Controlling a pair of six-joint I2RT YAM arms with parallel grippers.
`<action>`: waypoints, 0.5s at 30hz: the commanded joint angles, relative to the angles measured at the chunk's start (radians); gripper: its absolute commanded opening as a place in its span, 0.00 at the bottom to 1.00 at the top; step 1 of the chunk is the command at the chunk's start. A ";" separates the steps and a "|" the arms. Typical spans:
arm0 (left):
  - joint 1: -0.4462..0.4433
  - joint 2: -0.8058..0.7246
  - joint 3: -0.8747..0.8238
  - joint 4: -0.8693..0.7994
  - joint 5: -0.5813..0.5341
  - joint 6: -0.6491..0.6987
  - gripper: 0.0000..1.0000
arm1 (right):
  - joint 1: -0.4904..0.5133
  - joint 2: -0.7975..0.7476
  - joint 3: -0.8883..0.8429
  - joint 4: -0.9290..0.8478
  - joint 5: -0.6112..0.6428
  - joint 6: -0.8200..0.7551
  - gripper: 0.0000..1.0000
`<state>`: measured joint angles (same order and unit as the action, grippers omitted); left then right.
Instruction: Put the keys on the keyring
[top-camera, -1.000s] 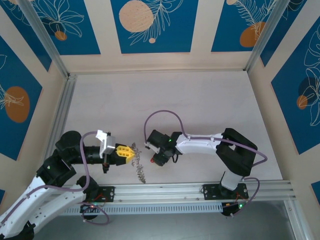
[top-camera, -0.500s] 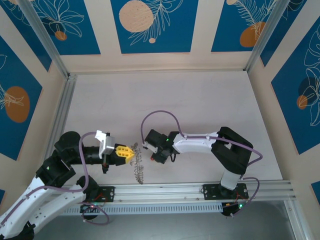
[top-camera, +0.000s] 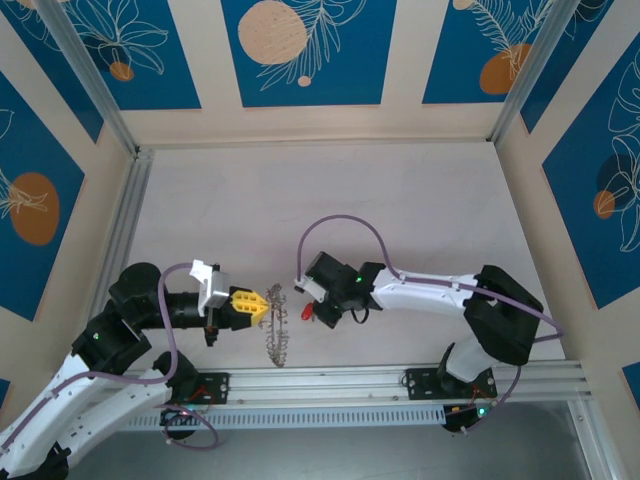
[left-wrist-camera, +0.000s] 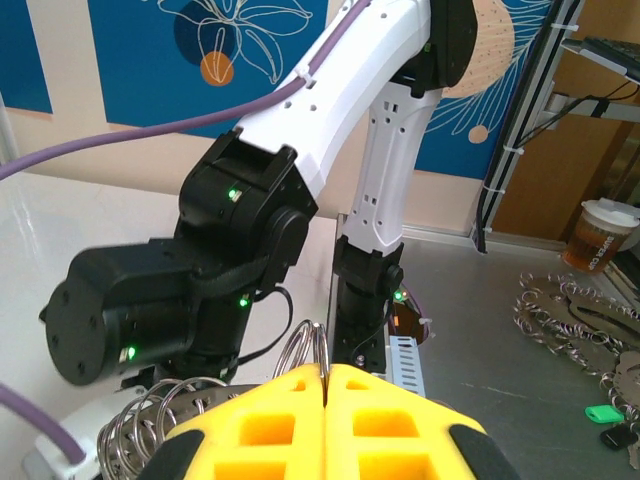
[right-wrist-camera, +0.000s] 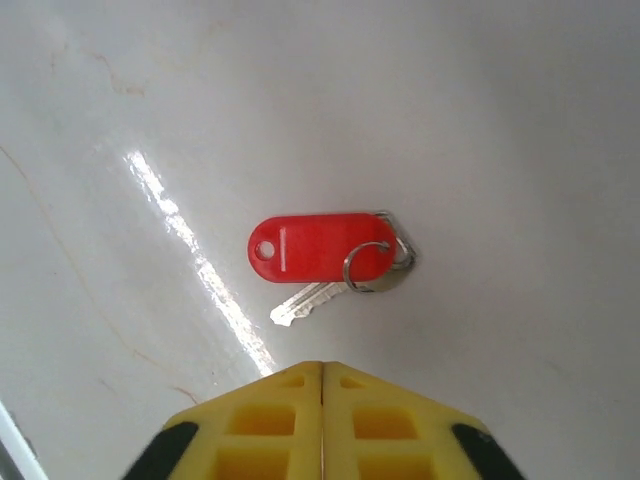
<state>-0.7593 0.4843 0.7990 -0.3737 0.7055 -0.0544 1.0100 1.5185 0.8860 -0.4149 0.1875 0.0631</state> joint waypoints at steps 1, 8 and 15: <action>0.005 -0.013 0.002 0.067 0.007 -0.017 0.00 | -0.014 0.000 -0.022 0.031 -0.032 -0.002 0.25; 0.005 -0.032 -0.006 0.070 -0.003 -0.030 0.00 | 0.002 0.090 0.048 0.030 0.002 -0.019 0.42; 0.007 -0.032 -0.005 0.061 -0.005 -0.026 0.00 | 0.031 0.172 0.095 0.028 0.039 -0.028 0.29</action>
<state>-0.7593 0.4644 0.7933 -0.3580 0.7021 -0.0734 1.0313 1.6691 0.9508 -0.3897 0.2077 0.0429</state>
